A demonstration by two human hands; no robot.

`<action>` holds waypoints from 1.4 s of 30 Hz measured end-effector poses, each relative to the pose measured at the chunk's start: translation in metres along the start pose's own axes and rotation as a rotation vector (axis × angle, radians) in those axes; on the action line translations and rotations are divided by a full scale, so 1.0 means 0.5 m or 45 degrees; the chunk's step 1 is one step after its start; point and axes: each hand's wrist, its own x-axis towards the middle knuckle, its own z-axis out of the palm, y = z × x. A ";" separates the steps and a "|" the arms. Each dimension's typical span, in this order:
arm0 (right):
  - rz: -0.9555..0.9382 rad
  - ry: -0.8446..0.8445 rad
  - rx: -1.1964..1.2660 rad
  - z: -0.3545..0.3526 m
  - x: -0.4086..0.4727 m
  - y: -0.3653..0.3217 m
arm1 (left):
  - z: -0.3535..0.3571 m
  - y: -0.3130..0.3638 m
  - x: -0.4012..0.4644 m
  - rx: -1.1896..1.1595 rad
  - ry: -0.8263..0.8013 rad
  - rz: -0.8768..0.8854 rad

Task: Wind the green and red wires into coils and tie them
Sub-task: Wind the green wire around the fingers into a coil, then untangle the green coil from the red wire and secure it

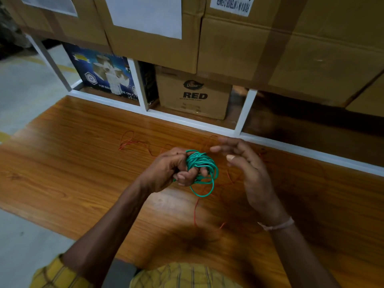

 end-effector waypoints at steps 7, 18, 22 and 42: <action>-0.023 -0.021 -0.072 0.018 -0.020 0.024 | -0.007 -0.004 0.011 -0.087 -0.049 -0.157; -0.091 0.040 -0.169 0.028 -0.029 0.033 | 0.024 0.005 0.042 -0.356 0.457 -0.175; -0.044 0.090 -0.156 0.041 -0.025 0.048 | 0.020 0.001 0.055 -0.337 0.563 -0.257; 0.340 0.231 0.080 0.031 0.026 0.094 | 0.025 -0.018 0.087 0.058 0.472 -0.222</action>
